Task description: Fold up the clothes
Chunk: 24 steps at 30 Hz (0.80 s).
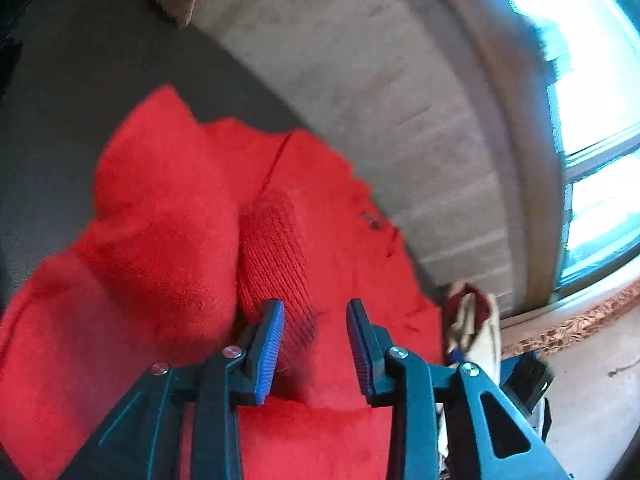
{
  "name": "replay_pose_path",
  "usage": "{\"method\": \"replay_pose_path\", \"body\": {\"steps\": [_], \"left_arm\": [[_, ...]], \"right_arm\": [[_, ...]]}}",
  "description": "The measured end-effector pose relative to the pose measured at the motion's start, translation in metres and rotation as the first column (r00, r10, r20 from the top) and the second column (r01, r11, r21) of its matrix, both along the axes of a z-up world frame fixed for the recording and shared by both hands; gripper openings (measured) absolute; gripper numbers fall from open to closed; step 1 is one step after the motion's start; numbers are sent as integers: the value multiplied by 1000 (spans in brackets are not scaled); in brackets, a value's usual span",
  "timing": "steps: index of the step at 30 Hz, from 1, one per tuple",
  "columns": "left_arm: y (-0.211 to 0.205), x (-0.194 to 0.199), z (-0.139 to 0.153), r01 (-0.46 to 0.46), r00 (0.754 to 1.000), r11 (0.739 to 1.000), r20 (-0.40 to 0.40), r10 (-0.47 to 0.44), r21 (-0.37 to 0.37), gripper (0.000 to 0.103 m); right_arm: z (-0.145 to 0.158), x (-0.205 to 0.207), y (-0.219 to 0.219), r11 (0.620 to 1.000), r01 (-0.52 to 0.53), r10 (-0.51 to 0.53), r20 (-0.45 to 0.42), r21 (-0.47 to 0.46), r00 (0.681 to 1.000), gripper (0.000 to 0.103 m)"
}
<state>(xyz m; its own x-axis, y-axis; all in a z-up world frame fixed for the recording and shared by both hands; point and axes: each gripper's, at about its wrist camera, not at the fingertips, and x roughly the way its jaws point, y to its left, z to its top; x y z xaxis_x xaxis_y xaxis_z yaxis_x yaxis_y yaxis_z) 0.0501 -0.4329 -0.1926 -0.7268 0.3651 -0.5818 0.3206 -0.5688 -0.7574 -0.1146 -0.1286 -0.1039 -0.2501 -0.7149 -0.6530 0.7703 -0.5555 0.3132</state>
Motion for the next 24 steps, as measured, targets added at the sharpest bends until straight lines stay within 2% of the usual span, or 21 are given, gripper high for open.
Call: {"method": "replay_pose_path", "body": {"steps": [2,5,7,9,11,12,13,14,15,16,18,19,21,22,23,24], "left_arm": [[4,-8,-6,26,999,1000,27,-26,2,33],[6,-16,-7,33,999,999,26,-34,24,33],[6,-21,-9,35,999,998,37,-37,46,33],[6,-27,-11,43,996,999,80,-44,18,25],[12,-36,-13,80,986,996,147,-73,-40,20],[15,-38,-12,95,983,994,161,-84,-59,20],[17,-38,-7,105,981,993,169,-93,-62,20],[19,-38,-3,114,979,991,176,-101,-65,26],[19,-37,3,116,981,992,163,-107,-51,35],[19,-35,9,118,983,992,149,-112,-35,37],[21,-40,16,116,981,991,163,-104,-65,48],[22,-45,15,131,975,987,193,-110,-97,48],[28,-55,7,169,961,981,238,-142,-96,47],[31,-61,0,187,954,977,254,-157,-98,45],[30,-62,-3,172,955,978,264,-136,-118,24],[26,-61,-4,140,957,983,269,-103,-121,0]], "right_arm": [[0,-19,-20,995,-50,52,-17,89,999,83],[-11,-33,-56,959,-151,162,-25,242,987,83],[-23,-36,-83,905,-219,250,-39,365,967,83],[-34,-36,-94,861,-247,302,-56,445,952,84],[-46,-38,-104,813,-274,343,-41,513,939,82],[-46,-36,-104,807,-285,356,-41,517,934,78],[-46,-33,-104,802,-295,369,-42,520,928,64],[-46,-30,-104,796,-306,383,-43,522,923,55],[-45,-27,-102,796,-309,387,-45,521,921,38],[-45,-23,-100,796,-311,391,-47,520,919,38],[-44,-18,-97,799,-310,391,-55,515,919,38],[-45,-17,-95,803,-305,388,-60,512,920,38],[-44,-16,-92,813,-291,371,-64,504,926,38],[-44,-15,-91,818,-283,364,-69,502,929,38],[-41,-13,-90,820,-271,360,-87,504,929,36],[-38,-11,-89,823,-259,357,-105,506,928,28]]}}
